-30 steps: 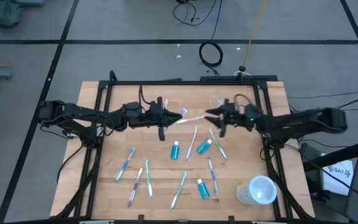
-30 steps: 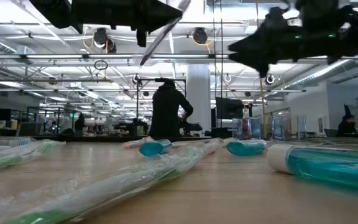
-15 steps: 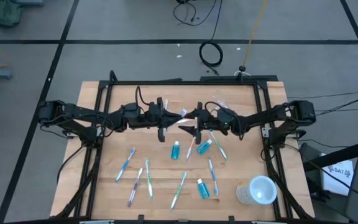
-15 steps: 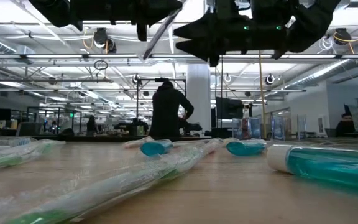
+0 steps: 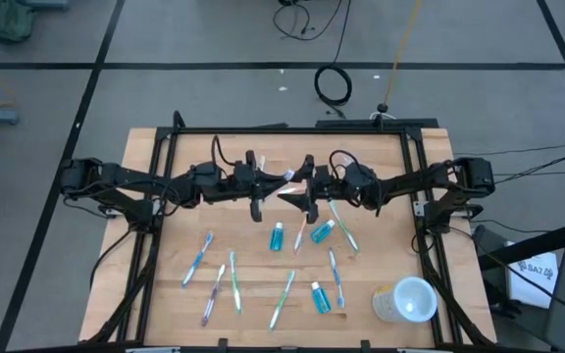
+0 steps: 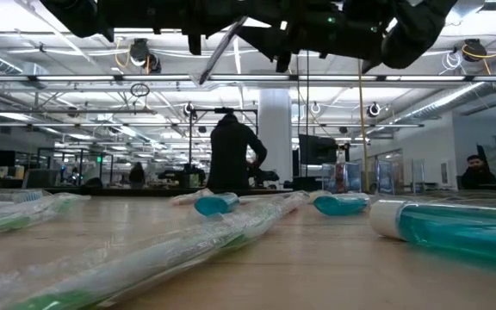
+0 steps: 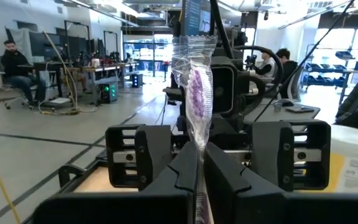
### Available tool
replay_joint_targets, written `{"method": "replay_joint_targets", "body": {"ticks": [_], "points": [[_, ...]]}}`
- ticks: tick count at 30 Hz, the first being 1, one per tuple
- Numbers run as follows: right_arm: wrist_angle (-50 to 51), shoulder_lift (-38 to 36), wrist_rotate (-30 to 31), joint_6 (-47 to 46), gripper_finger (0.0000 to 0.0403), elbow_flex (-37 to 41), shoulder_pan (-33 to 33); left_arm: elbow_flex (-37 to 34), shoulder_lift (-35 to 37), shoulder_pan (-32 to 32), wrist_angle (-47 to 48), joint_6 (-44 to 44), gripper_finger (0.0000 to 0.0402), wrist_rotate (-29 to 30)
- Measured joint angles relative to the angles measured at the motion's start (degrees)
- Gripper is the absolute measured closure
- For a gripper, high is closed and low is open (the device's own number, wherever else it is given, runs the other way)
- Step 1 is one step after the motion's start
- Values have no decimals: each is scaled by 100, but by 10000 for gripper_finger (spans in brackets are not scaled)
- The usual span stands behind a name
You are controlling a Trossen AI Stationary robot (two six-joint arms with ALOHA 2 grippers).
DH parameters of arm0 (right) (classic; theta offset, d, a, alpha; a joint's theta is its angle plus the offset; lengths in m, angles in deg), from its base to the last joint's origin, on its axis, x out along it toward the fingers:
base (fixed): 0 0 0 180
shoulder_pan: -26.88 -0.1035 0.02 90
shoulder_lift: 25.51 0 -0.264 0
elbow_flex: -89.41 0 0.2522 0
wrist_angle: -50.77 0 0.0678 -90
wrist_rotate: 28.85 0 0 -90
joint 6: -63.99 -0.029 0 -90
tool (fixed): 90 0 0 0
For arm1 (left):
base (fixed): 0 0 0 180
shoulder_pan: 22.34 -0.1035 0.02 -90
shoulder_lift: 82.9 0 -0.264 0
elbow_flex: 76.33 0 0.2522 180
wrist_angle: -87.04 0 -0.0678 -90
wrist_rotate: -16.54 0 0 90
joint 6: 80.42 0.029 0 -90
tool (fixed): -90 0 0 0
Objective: Pick & Place toothbrushing station
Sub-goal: Put the top purple toothbrush into the transparent organizer
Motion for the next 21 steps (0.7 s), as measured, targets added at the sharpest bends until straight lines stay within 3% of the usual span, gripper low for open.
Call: {"method": "replay_joint_targets", "body": {"ticks": [15, 21], "points": [[372, 4, -151, -24, 289, -32, 68, 0, 0, 40, 106, -77, 397, -17], [348, 2, -134, -37, 330, -32, 73, 0, 0, 81, 112, -70, 369, -15]]}}
